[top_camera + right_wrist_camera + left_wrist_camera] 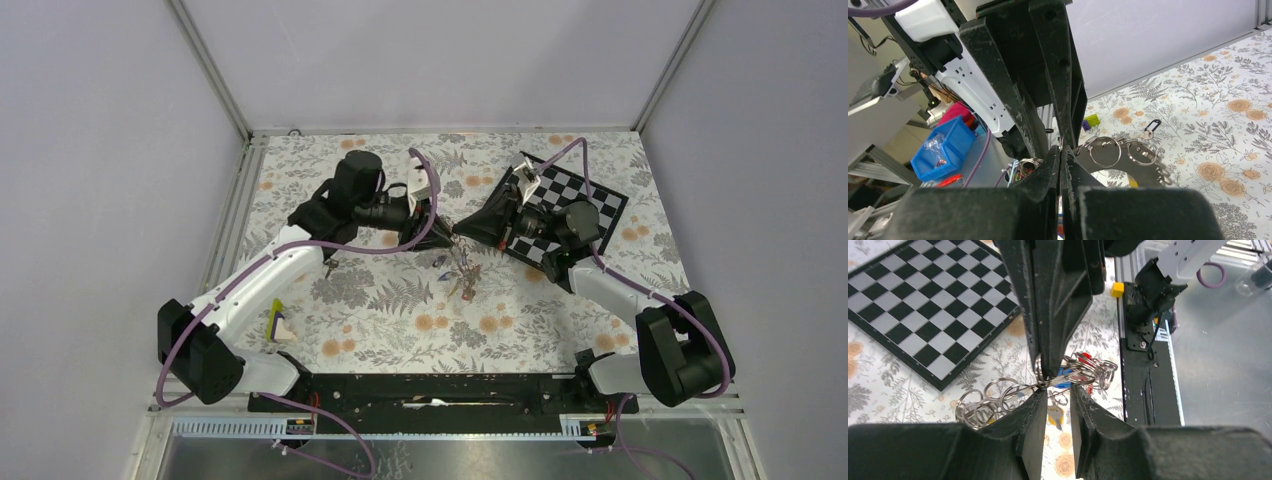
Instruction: Put the keys on the keyring
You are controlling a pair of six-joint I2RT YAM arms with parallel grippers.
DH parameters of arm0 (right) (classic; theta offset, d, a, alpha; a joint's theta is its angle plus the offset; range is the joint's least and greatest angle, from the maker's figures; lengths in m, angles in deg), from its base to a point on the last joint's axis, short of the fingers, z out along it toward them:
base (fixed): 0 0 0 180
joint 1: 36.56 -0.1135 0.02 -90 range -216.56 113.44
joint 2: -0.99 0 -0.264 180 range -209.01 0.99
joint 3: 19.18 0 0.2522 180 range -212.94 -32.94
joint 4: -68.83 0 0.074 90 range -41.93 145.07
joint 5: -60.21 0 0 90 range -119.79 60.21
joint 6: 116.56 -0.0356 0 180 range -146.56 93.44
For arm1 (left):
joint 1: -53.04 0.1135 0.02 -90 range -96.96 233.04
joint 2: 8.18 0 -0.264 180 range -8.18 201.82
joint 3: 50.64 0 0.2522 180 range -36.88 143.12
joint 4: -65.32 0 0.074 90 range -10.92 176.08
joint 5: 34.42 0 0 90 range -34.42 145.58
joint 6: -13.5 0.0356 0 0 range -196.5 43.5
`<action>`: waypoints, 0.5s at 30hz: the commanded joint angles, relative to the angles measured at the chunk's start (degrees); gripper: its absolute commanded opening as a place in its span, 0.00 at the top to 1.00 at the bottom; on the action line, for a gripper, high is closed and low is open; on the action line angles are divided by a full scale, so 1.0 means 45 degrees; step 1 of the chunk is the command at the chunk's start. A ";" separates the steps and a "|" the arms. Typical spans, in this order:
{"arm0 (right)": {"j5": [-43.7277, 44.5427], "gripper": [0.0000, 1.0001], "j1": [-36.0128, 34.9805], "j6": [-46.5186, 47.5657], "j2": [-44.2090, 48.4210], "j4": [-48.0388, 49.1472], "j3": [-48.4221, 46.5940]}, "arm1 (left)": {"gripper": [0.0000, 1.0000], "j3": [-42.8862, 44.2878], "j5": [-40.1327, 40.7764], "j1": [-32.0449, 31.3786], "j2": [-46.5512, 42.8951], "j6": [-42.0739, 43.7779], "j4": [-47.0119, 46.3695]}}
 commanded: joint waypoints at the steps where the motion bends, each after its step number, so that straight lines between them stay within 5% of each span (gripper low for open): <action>1: 0.0567 1.00 0.0076 -0.0962 0.0047 0.2011 0.0027 | 0.72 0.0041 -0.0550 0.0216 -0.0026 -0.0958 -0.2262; 15: 0.0586 1.00 0.0188 -0.1084 0.0080 0.2224 0.0161 | 0.77 -0.0046 -0.0684 0.0492 0.0024 -0.1354 -0.2802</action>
